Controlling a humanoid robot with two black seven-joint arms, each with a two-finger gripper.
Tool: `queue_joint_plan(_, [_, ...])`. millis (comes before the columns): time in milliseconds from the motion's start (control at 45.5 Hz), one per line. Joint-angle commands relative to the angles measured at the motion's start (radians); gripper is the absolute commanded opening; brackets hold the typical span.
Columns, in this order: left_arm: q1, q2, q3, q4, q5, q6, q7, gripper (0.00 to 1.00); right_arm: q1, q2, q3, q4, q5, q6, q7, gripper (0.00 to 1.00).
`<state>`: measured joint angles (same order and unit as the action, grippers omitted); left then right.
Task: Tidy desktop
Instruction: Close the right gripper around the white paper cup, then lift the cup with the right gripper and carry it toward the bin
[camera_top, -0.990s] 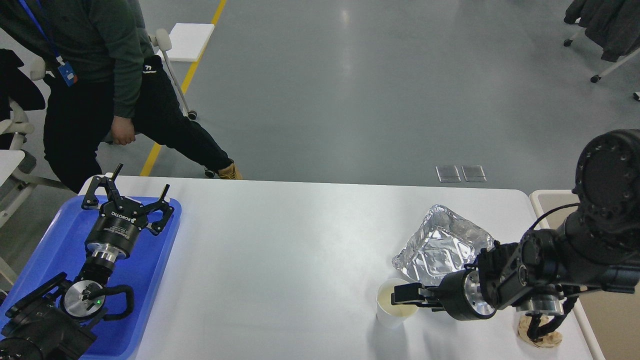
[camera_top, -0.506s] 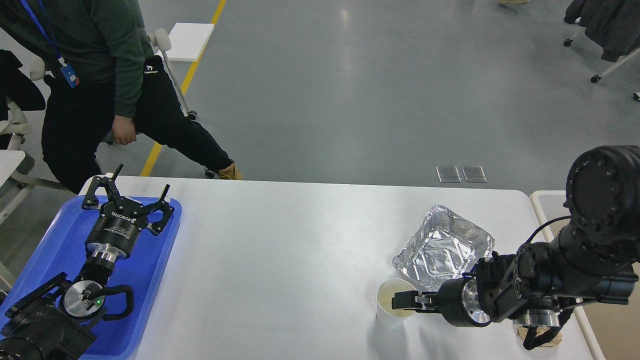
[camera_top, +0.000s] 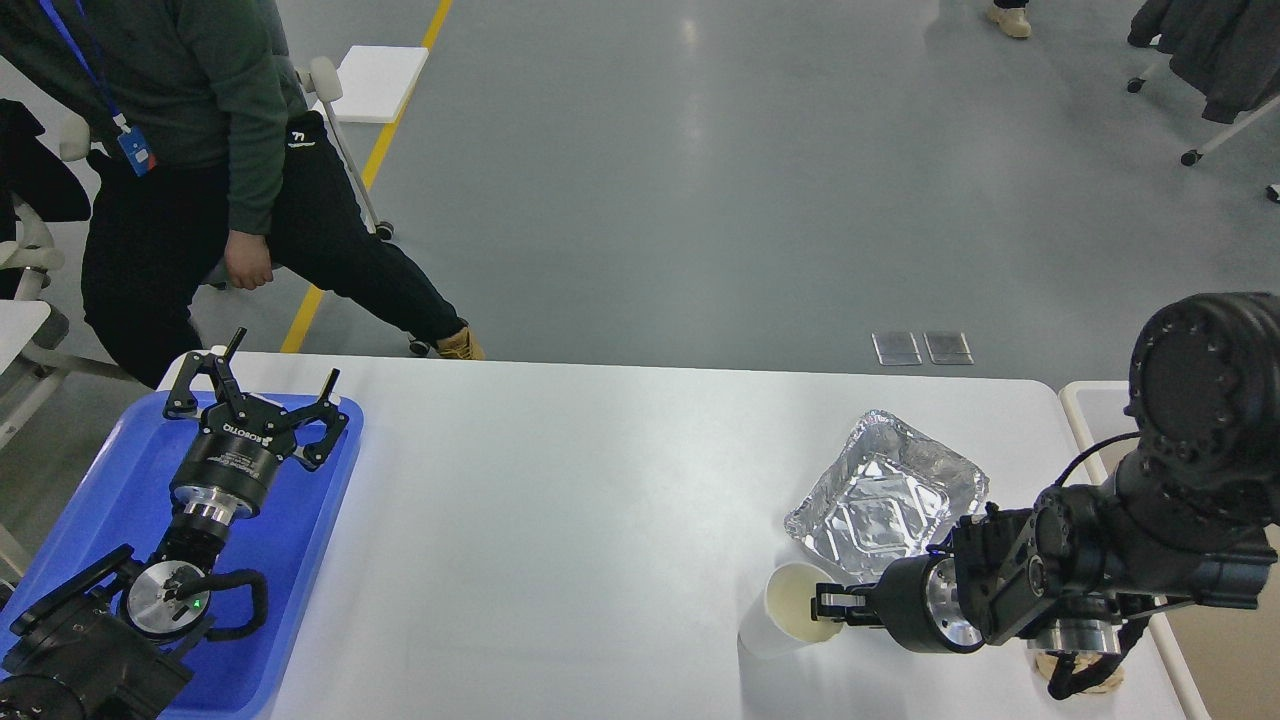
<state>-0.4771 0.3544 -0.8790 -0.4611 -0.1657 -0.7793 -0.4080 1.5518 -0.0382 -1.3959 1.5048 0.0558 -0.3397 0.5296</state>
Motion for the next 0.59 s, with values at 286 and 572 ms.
queue_joint_plan(286, [0.0, 0.0, 0.0, -0.001, 0.0, 0.0, 0.0, 0.99, 0.103, -0.049, -0.009, 0.017, -0.01, 0.016, 0.006, 0.0])
queue_joint_plan(572, [0.0, 0.0, 0.0, -0.001, 0.0, 0.0, 0.0, 0.99, 0.365, -0.233, -0.011, 0.054, -0.083, 0.212, 0.007, 0.0])
